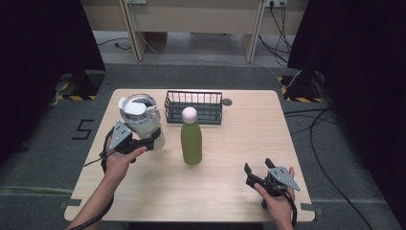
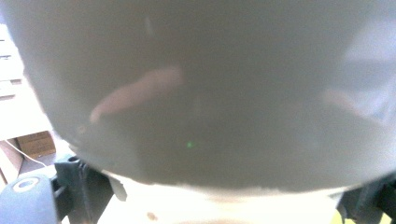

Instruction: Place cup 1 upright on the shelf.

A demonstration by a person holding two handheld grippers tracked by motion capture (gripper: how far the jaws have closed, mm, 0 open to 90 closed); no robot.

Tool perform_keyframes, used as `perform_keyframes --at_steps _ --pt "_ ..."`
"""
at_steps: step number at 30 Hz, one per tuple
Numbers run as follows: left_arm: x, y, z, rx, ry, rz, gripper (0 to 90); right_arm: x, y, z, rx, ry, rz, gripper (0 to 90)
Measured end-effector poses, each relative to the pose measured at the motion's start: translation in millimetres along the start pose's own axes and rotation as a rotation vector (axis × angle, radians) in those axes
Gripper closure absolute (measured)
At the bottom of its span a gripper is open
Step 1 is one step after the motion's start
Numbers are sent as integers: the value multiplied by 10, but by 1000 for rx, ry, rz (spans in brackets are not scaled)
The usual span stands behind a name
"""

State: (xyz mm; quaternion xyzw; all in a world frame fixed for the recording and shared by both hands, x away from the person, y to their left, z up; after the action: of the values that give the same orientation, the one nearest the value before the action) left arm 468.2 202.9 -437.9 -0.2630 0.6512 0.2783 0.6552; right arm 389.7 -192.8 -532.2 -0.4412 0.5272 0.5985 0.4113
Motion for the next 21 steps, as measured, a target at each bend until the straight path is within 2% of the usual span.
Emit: perform_keyframes --at_steps 1,3,5,6,7,9,21 --pt "-18 -13 28 -9 -17 -2 98 0 0 0 0 0 0 157" --pt "-23 -40 26 -3 2 -1 98 -1 -1 0 0 1 0 157" --pt "-38 -65 44 -6 -4 -2 99 0 0 0 -1 0 -1 157" --pt "-51 -74 68 -16 -20 -4 99 1 2 1 -1 -2 1 157" --pt "-50 -89 64 -11 -2 -4 99 2 1 0 -1 -2 1 157" --pt "-66 -108 96 -20 -17 -6 99 4 -1 0 -2 -1 1 157" --pt "-102 -229 194 -35 -8 -8 99 9 -6 9 -3 -2 4 158"
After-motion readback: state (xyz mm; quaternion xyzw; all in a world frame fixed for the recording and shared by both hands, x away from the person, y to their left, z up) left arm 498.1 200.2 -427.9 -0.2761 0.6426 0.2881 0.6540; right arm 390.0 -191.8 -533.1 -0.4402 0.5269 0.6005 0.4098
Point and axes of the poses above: each handheld gripper's, and its own axes: y roughly backward along the jaws, x roughly out of its underside, z roughly to its left, the point moved 7 cm from there along -y, roughly forward along the jaws, and after that the axes turned 12 degrees about x, right-handed, at the moved point
